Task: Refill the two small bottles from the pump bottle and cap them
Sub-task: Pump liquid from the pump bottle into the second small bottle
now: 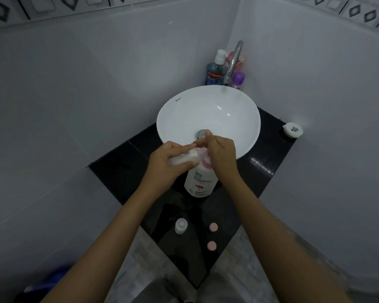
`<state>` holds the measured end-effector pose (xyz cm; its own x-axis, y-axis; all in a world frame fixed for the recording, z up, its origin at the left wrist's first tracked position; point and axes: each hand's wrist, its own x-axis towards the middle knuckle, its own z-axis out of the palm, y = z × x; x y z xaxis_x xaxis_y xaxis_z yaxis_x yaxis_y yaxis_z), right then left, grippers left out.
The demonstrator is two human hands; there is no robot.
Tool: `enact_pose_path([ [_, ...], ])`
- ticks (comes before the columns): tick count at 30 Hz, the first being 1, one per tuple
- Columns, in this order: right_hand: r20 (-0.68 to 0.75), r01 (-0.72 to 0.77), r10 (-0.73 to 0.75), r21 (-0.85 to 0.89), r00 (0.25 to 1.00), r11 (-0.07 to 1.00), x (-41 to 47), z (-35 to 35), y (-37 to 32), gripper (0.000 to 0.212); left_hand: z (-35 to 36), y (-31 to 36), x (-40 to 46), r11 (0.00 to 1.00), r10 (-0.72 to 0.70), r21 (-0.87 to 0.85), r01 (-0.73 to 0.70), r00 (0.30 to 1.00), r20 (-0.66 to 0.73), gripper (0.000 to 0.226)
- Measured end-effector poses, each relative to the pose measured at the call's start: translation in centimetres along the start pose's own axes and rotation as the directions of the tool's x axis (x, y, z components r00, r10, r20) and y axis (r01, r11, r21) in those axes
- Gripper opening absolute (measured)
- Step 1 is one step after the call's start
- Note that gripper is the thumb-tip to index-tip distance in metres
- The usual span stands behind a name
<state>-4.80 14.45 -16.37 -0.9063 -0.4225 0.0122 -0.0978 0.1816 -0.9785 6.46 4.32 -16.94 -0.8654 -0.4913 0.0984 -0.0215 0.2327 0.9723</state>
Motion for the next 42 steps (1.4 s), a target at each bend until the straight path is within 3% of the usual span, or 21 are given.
enact_pose_path([
  [6,-0.007,-0.023,0.023,-0.033,1.0,0.999,-0.3,0.6,1.3,0.041,0.5,-1.0,-0.4,0.999,-0.051,-0.003,0.051,0.999,-0.012,0.043],
  [12,0.06,0.042,-0.034,-0.146,0.998,0.988,0.0,-0.3,0.3,0.041,0.2,-0.3,-0.5,1.0,-0.003,0.019,0.004,1.0,-0.025,0.045],
  [17,-0.008,0.029,-0.029,-0.034,1.0,0.999,-0.4,-0.1,0.5,0.043,-0.1,0.0,-0.2,0.999,0.008,0.035,-0.006,0.999,-0.039,0.041],
  [23,0.001,0.044,-0.045,-0.089,0.999,0.995,-0.2,0.5,2.2,0.046,0.3,-0.9,-0.5,0.998,-0.059,0.006,0.059,0.997,-0.05,0.036],
  [28,0.069,0.083,-0.073,-0.15,0.995,0.985,0.0,-0.3,0.8,0.043,0.0,-0.2,-0.6,0.999,-0.033,-0.015,0.033,0.999,-0.04,0.034],
  [35,-0.004,0.045,-0.045,-0.03,0.999,0.999,-0.7,0.2,1.2,0.042,-0.4,-0.1,-0.2,1.0,-0.023,0.013,0.023,1.0,-0.018,0.036],
  [42,0.024,0.054,-0.052,-0.113,0.998,0.992,-0.8,0.6,2.0,0.044,-0.1,-0.6,-0.5,0.998,-0.064,-0.005,0.064,0.998,-0.02,0.036],
])
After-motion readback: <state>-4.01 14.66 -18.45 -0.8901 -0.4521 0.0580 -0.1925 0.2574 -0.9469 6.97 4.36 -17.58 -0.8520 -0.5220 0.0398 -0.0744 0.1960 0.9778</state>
